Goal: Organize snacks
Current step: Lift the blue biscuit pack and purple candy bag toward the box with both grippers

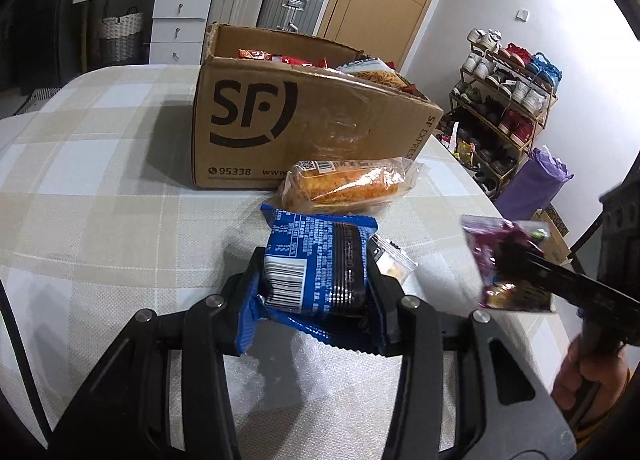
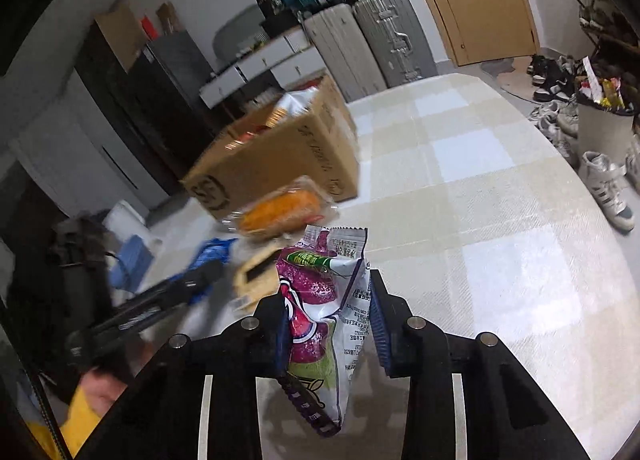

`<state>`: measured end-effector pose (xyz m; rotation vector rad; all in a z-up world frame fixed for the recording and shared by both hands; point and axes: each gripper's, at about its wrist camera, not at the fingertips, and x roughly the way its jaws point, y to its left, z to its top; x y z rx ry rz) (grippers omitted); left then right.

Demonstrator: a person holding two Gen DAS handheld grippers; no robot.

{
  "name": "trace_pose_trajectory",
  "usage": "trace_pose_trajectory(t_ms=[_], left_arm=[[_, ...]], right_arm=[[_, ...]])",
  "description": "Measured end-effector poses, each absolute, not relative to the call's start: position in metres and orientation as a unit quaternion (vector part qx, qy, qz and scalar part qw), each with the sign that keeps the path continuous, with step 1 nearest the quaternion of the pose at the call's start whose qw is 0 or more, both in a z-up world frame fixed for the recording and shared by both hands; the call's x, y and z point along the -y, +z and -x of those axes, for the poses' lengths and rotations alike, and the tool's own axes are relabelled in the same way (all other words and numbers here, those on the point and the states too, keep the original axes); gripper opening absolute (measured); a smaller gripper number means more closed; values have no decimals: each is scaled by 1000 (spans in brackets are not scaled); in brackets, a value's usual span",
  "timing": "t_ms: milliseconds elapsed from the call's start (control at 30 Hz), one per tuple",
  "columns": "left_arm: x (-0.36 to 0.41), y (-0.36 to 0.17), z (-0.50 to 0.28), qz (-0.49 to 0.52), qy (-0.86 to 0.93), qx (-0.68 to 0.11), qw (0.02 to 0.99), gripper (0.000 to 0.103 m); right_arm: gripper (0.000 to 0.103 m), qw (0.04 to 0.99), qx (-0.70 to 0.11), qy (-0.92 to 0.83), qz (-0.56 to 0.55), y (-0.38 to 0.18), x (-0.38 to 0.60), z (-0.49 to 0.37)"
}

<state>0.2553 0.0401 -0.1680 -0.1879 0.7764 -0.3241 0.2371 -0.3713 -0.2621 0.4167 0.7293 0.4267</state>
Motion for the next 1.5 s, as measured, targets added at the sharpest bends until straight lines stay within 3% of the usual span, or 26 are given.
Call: trace_pose_trajectory(t_ms=[267,533,1067,1500], left_arm=[[-39,-165,-253,74,-131,-375,915,41],[-53,-123,-207,83,-117,-368,919,41],[-69,-73,-86,63,-105,-365,923,41],[-65,-66,-79,50,-116,-364,923,41]], right_arm=[[34,907,-296,234,-188,-228,363,-186],[34,906,-265,268,-195,-202,355,-158],[34,893,-270,306,-192,-202,338,-124],[34,891,-277,304,-194,-206,337,-136]])
